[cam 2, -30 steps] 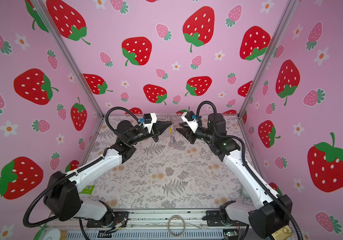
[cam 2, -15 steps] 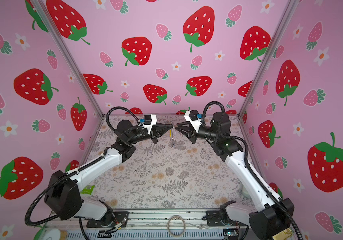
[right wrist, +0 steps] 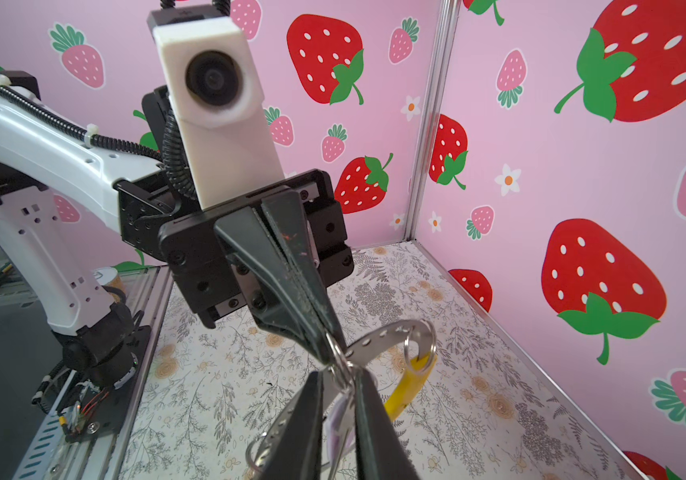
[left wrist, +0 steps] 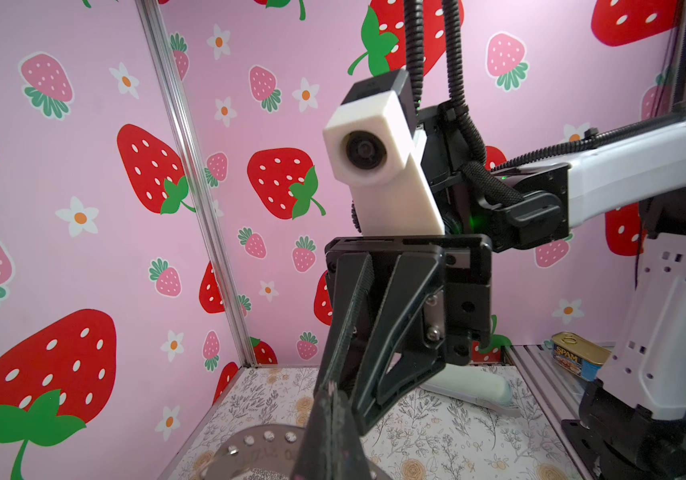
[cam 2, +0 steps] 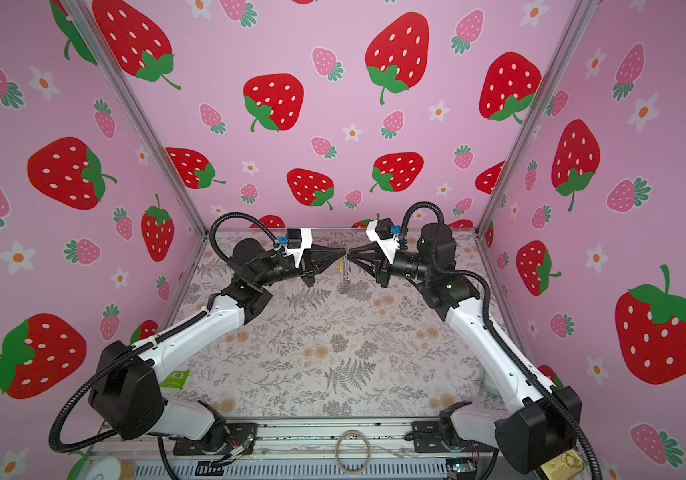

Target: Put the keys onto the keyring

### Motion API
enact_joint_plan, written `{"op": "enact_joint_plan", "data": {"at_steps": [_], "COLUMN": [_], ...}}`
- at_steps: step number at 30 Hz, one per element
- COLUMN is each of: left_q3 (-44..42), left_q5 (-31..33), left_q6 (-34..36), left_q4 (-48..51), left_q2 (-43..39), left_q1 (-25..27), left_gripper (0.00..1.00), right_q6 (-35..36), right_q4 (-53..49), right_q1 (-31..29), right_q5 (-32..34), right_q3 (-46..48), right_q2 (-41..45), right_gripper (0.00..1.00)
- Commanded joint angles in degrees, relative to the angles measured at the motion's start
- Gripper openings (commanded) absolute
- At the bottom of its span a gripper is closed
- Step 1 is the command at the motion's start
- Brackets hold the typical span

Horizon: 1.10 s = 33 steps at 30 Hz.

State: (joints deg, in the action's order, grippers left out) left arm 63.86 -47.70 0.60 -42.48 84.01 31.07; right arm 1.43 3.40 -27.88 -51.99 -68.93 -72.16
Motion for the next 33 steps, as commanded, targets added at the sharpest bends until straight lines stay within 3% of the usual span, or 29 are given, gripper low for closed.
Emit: {"op": "enact_joint_plan", "data": {"at_steps": [1,7,10,12,15,20,24,33], "left_q3": [2.79,3.18,4.09,5.64,10.17,18.04,23.30,26.71], "left_q5": [-0.87,-1.15,-1.44,-1.26,0.06,1.01,0.72,0.15], "left_q6": [-0.51,0.07,3.54,8.84,20.44,32.31,37.70,40.40], "left_q4": [-2.81,-1.95,3.31,11.20,28.90,48.31,58.35,64.18], "left_q2": [0.55,0.56,-0.28,-1.42,-3.12,-3.02,-1.32,1.29], "left_q1": [-0.13,-0.13,-0.13,-0.14,-0.18,-1.10,-1.54,-1.71], "left_gripper": [0.00,0.00,0.01,0.21,0.31,0.29,0.25,0.25], "right_q6": [-0.82,-0.08,1.46,3.81,8.03,13.03,17.01,22.17], "right_q4": [1.74,0.69,-1.41,-4.77,-11.39,-19.42,-25.74,-33.83], "right_q1": [-0.51,-0.68,-0.67,-0.65,-0.71,-0.85,-2.22,-5.72], "right_q5": [-1.98,-2.11,-1.48,-0.30,2.08,5.51,8.92,14.83], "right_q3": [-0.15,-0.50,-1.16,-2.33,-4.57,-8.14,-11.35,-17.18], "right_q2": [-0.13,-0.48,-0.39,-0.66,-1.19,-2.62,-4.12,-6.29], "right_gripper": [0.12,0.02,0.00,0.00,0.00,0.00,0.00,0.00]}}
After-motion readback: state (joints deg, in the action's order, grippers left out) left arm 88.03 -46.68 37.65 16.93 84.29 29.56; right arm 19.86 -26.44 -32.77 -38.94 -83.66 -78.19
